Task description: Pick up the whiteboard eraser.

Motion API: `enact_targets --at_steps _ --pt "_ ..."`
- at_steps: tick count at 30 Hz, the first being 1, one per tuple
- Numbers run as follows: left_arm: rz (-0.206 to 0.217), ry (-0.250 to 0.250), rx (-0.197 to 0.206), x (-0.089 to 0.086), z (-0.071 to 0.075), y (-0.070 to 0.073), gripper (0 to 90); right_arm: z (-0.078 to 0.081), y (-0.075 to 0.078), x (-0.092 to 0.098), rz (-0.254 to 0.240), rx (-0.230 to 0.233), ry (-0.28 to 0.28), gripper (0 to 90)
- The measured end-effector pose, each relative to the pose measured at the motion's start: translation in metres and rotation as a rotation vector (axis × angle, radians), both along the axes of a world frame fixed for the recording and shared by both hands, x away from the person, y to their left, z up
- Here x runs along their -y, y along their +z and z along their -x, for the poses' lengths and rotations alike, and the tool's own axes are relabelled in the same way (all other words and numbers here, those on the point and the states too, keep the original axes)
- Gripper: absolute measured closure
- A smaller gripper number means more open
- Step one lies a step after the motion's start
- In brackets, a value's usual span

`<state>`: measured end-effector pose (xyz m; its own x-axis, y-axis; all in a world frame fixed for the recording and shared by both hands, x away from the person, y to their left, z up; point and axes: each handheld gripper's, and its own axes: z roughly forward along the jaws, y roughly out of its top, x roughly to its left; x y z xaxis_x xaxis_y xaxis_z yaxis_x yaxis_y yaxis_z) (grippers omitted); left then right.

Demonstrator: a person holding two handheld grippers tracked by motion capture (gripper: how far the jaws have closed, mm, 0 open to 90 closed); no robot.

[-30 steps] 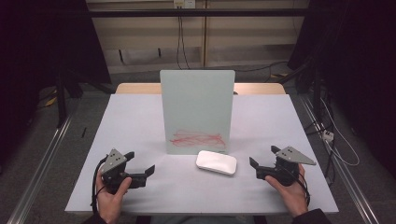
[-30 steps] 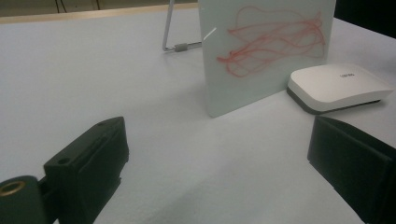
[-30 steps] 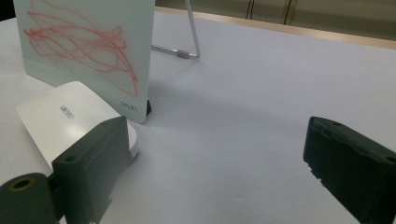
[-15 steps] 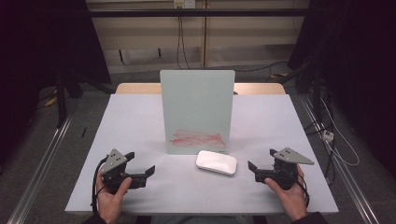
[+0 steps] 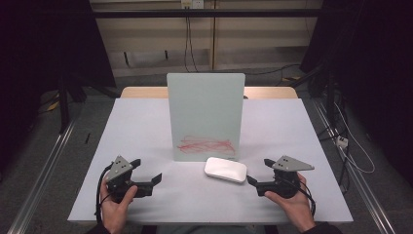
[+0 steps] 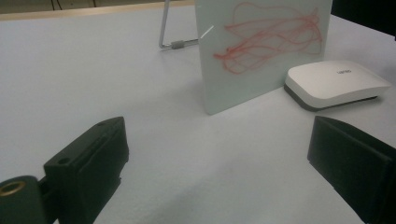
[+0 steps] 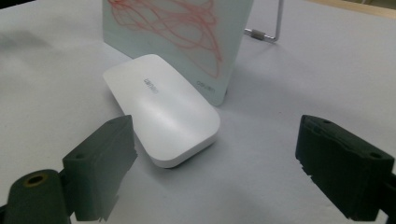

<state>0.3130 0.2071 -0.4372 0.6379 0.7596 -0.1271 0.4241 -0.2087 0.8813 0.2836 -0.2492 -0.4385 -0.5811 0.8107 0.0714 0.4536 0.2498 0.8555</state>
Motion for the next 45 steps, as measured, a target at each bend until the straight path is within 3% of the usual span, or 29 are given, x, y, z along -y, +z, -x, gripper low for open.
enact_targets --at_steps 11,16,21,22,25,30,45 --pt "-0.006 -0.005 -0.002 0.001 0.0 0.0 5.1 -0.003 0.001 -0.006 0.006 0.002 0.026 11.9" --pt "-0.006 -0.009 -0.008 0.002 -0.001 -0.001 5.3 -0.01 0.002 -0.011 0.003 -0.022 0.061 12.7" --pt "-0.004 -0.007 -0.01 0.002 0.0 -0.001 5.3 -0.014 0.005 -0.016 0.014 -0.016 0.084 14.5" --pt "-0.004 -0.008 -0.01 0.002 0.0 -0.001 5.3 -0.016 0.006 -0.019 0.043 -0.019 0.095 16.3" --pt "-0.004 -0.006 -0.009 0.002 0.0 -0.001 5.2 -0.021 0.006 -0.026 0.063 -0.038 0.124 16.2" --pt "-0.006 -0.009 -0.011 0.002 0.0 -0.002 5.2 -0.028 0.008 -0.036 0.083 -0.023 0.153 16.5" --pt "-0.017 -0.017 -0.015 0.003 -0.001 -0.002 5.3 -0.05 0.006 -0.055 0.158 -0.064 0.262 22.1"
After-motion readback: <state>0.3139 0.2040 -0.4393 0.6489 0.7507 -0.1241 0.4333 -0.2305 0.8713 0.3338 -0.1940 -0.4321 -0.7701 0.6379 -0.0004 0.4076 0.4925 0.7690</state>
